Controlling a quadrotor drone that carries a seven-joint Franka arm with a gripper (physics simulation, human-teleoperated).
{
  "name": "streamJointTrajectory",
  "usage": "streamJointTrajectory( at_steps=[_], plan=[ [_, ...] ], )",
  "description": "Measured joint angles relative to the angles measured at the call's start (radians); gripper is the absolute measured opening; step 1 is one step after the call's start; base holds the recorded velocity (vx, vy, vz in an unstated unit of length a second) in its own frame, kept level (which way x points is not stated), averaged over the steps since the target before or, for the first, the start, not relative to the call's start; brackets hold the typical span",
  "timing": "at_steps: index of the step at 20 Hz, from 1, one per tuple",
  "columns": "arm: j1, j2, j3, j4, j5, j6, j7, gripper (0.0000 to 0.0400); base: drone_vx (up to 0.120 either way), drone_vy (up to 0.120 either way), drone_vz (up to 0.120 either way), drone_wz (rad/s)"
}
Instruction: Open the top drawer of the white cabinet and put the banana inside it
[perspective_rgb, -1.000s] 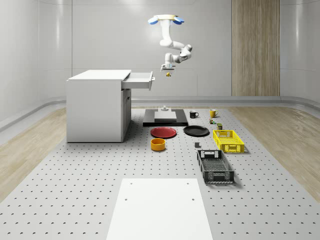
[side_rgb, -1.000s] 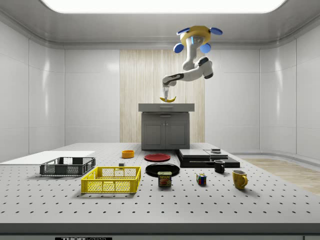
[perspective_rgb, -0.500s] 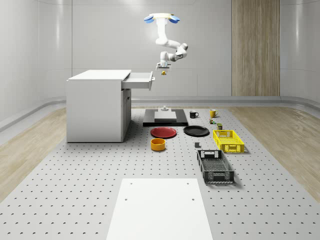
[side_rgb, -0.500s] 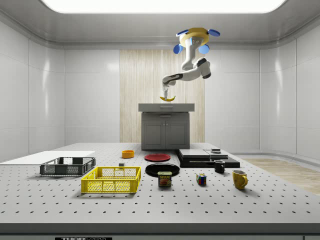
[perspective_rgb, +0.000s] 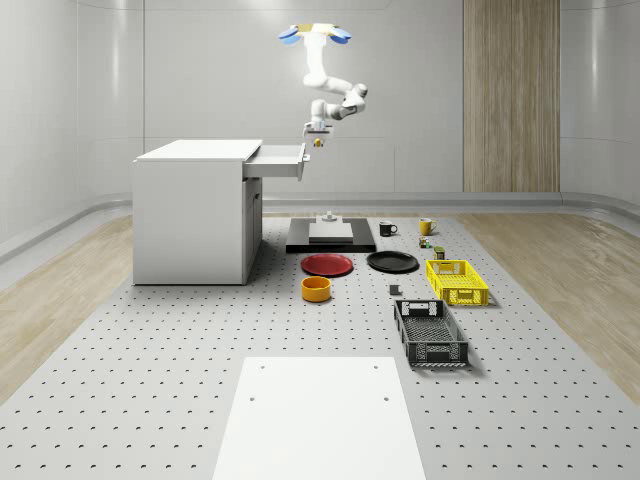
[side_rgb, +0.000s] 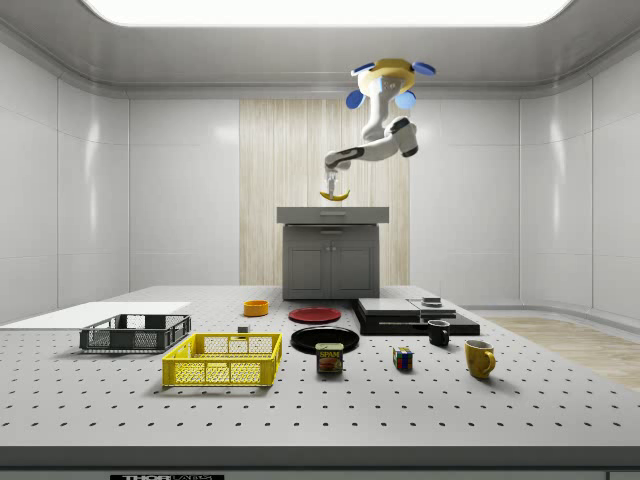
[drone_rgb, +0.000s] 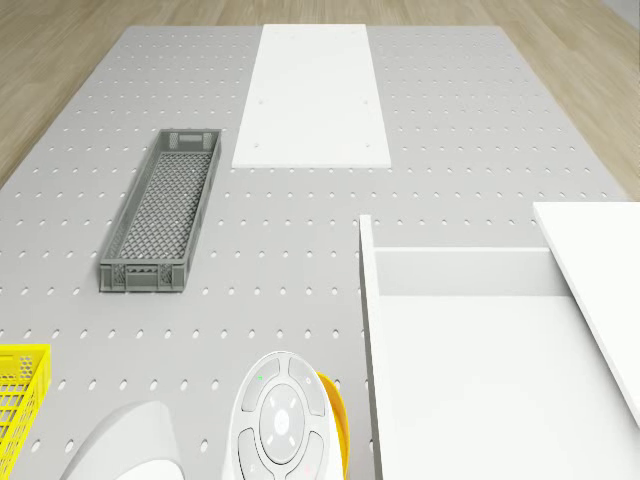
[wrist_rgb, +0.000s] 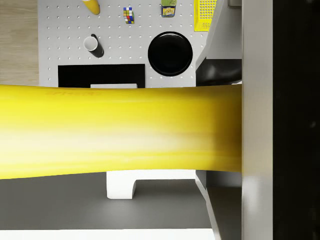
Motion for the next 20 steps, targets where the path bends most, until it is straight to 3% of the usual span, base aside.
streamJointTrajectory(
  at_steps=[20],
  plan=[
    [-0.003, 0.004, 0.001, -0.001, 0.002, -0.004, 0.003, 0.0192, 0.0, -0.12, 0.0, 0.0]
  ],
)
